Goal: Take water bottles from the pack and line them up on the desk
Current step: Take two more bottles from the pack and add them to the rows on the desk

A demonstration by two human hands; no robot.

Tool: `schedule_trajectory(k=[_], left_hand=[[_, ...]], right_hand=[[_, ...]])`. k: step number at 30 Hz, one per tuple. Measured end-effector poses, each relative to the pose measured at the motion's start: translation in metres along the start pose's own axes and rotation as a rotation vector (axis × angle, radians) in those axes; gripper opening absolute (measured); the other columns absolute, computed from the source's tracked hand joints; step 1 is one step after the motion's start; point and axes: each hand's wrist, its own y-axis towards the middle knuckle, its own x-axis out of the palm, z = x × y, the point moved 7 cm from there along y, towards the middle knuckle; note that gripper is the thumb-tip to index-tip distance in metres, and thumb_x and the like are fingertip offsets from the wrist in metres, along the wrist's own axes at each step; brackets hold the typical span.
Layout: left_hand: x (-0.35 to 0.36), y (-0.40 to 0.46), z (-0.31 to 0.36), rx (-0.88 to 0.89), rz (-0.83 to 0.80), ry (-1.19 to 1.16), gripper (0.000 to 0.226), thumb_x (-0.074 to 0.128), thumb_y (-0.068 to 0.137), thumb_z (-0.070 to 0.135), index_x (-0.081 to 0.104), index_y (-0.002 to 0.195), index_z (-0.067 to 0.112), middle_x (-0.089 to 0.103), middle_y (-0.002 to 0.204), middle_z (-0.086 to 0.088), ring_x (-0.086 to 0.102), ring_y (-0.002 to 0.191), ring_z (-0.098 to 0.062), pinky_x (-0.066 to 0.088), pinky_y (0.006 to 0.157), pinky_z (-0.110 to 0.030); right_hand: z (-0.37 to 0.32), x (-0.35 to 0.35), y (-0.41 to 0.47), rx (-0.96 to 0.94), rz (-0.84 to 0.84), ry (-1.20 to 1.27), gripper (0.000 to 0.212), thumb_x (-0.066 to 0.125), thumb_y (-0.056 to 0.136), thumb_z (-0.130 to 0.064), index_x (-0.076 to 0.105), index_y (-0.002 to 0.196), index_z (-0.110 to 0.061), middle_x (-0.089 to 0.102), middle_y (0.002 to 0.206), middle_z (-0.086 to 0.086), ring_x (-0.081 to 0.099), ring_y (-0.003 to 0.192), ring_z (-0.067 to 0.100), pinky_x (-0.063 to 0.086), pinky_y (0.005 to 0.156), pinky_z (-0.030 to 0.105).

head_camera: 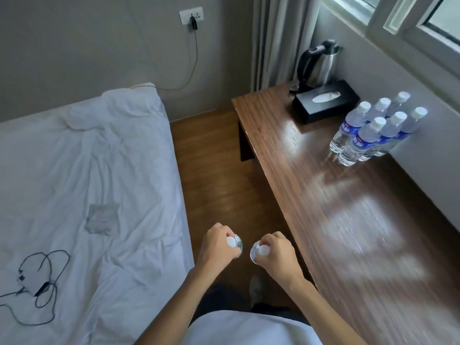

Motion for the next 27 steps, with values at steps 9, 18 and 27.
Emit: schedule_trajectory(k=[9,18,27], left_hand=[[-0.055,0.108,0.058,0.165,-0.11,0.161,0.04,0.083,0.074,0.03,0.064,0.109,0.023,0.059,0.113,0.005,0.06,0.097,-0.014,0.057,0.077,-0.018],[-0.093,0.205,0.139,0.547,-0.238,0.256,0.033,0.084,0.077,0.028,0.064,0.102,0.02,0.057,0.11,0.004,0.055,0.091,-0.009,0.052,0.071,-0.016],[-0.099,0.257,0.219,0.827,-0.359,0.367,0.023,0.08,0.073,0.022,0.067,0.091,0.016,0.058,0.104,0.001,0.059,0.092,-0.018,0.048,0.074,-0.026]], right_hand=[[-0.049,-0.034,0.076,0.011,0.065,-0.032,0.025,0.072,0.082,-0.031,0.064,0.106,-0.029,0.05,0.102,-0.015,0.051,0.083,0.009,0.036,0.058,0.005],[-0.073,-0.062,0.135,0.274,0.27,0.123,0.026,0.076,0.078,-0.035,0.064,0.101,-0.032,0.05,0.099,-0.016,0.052,0.084,0.007,0.037,0.059,0.005],[-0.07,-0.116,0.163,0.491,0.489,0.333,0.017,0.074,0.07,-0.022,0.066,0.084,-0.023,0.056,0.089,-0.007,0.054,0.082,0.012,0.031,0.056,0.014]])
